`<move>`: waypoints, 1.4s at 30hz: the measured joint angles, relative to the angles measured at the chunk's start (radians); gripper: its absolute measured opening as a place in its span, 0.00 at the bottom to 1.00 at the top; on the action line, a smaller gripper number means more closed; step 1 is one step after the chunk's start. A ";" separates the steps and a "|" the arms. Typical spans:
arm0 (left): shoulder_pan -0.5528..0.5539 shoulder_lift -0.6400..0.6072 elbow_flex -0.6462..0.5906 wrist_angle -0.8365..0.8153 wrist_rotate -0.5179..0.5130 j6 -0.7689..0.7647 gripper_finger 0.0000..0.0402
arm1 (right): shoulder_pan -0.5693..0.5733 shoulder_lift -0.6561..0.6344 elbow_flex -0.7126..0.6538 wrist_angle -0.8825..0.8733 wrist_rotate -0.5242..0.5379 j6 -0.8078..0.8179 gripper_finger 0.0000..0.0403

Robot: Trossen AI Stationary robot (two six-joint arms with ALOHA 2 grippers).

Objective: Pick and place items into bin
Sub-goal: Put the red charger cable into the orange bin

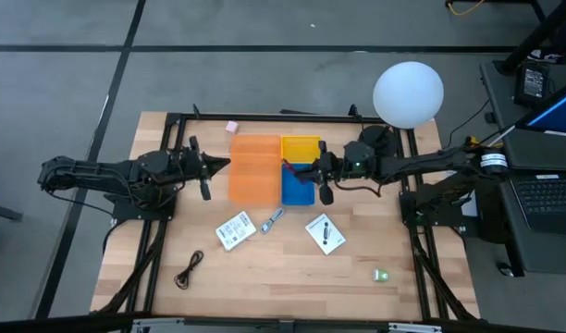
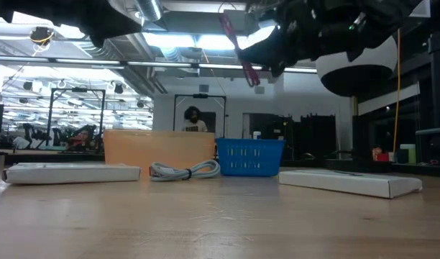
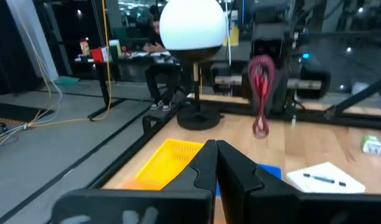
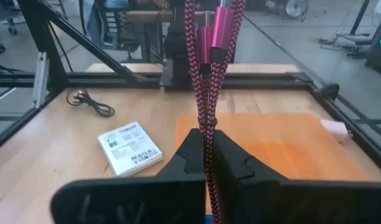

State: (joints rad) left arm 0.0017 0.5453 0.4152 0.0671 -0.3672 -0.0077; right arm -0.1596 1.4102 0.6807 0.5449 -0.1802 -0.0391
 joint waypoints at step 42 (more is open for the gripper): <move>0.044 0.800 0.273 0.551 0.347 0.064 0.39 | 0.050 0.091 0.034 0.229 -0.085 -0.056 0.00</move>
State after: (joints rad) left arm 0.0457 1.3451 0.6879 0.6179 -0.0207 0.0559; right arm -0.1092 1.5009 0.7144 0.7741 -0.2653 -0.0949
